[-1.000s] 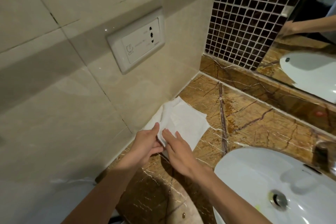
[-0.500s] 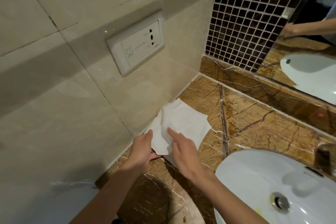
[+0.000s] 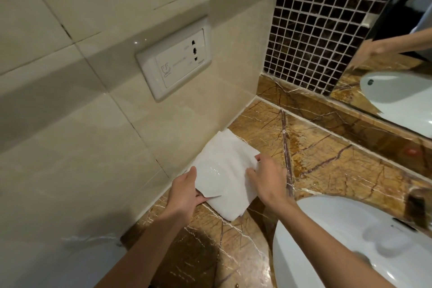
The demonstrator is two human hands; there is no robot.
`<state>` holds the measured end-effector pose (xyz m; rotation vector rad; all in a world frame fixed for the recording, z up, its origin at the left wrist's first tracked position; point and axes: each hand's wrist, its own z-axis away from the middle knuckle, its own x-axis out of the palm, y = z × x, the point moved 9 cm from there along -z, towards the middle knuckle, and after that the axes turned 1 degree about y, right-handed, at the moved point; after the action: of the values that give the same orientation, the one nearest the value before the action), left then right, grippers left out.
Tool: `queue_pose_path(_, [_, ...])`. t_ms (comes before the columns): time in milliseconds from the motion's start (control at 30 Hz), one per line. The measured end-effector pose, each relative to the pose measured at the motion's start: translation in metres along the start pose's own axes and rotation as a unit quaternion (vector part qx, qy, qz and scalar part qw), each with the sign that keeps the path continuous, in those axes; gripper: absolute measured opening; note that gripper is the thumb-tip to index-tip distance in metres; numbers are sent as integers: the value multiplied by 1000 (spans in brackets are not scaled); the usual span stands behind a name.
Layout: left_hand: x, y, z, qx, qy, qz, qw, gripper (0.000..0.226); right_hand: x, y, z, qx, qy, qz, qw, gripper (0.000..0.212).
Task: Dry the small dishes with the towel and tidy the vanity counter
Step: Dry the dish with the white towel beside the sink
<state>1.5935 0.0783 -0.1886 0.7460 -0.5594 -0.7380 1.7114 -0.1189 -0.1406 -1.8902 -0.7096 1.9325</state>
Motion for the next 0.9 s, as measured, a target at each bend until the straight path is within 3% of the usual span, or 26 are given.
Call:
queue_pose_path(167, [11,6,0,27,-19,-12,999,29,-15,-43,25,-120,33,-66,990,6])
queue_pose_path(300, [15,3,2,30,-42,-5,999,32,4,-63,49,-122,-69,-239,961,9])
queue_pose_path(367, [13,2,2,28,-44,-1,999,31,17,-77,64,-174,-119,-217,953,21])
queue_pose_path(500, [3,1,1,34,-23,-31,999,30,44,-91,83,-290,-173,-61,939,49])
queue_pose_path(667, [-4,1,2,27,-4,-29,999,26,39,-94,76,-343,-190,-8,920,48])
queue_pose_path(900, [-4,7,5,27,-4,-11,1000,27,46,-85,86,-352,-212,-5,912,40])
